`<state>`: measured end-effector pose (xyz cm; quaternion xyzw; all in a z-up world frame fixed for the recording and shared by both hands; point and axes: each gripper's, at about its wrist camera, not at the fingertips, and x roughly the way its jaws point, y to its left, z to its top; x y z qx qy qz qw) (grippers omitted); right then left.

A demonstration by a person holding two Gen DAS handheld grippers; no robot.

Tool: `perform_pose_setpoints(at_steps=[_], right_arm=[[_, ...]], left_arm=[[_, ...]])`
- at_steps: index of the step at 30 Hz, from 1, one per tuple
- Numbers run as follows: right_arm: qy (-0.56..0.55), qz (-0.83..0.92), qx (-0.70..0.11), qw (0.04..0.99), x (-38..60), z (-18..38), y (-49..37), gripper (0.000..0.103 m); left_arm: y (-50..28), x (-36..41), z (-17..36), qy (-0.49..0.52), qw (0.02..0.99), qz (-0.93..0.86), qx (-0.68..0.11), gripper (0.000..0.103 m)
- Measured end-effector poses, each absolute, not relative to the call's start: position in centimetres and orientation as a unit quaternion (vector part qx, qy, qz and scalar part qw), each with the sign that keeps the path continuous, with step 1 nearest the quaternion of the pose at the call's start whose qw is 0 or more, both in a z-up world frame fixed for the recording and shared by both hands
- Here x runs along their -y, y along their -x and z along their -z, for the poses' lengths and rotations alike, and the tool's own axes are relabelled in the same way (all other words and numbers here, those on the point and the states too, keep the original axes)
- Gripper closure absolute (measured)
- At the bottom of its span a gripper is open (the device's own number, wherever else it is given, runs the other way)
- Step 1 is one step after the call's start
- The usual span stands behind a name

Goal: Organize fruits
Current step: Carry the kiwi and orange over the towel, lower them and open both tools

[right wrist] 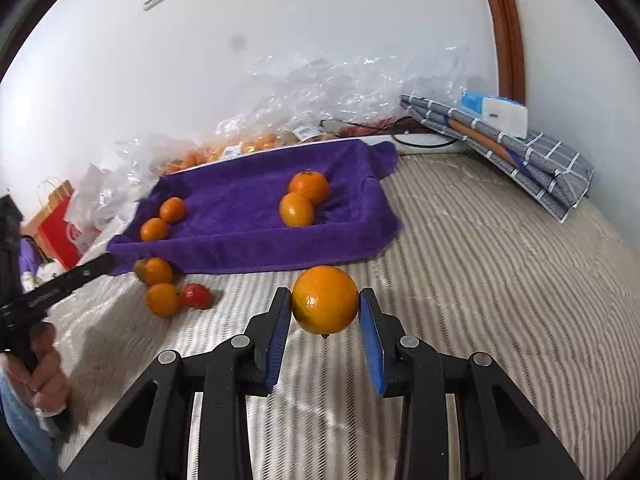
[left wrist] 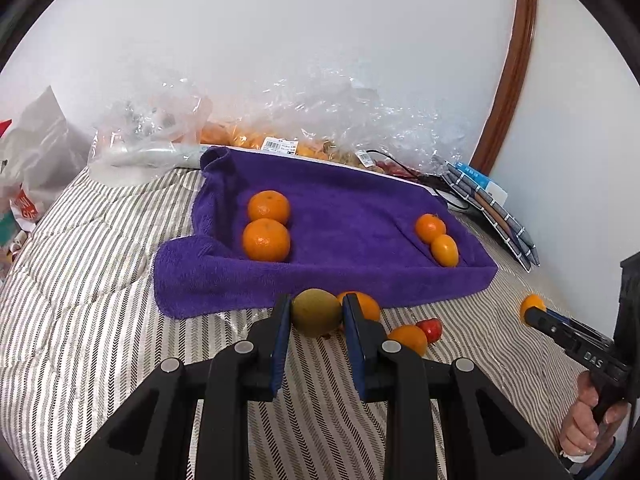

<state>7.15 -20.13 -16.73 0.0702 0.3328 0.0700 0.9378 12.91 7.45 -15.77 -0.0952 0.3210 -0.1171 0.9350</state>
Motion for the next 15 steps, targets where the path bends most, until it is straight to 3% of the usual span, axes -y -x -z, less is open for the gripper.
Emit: perform_pose_setpoints(at_steps=[8, 15], right_arm=[[-0.070, -0.082, -0.333, 0.937, 19.7, 14.8, -7.5, 0.069], [-0.064, -0.083, -0.314, 0.944, 19.7, 11.8, -9.5, 0.069]], left_arm=[[-12.6, -8.7, 14.6, 0.111, 0.932, 0.098, -0.331, 0.078], [-12.6, -10.3, 9.7, 0.122, 0.940, 0.092, -0.303, 0.078]])
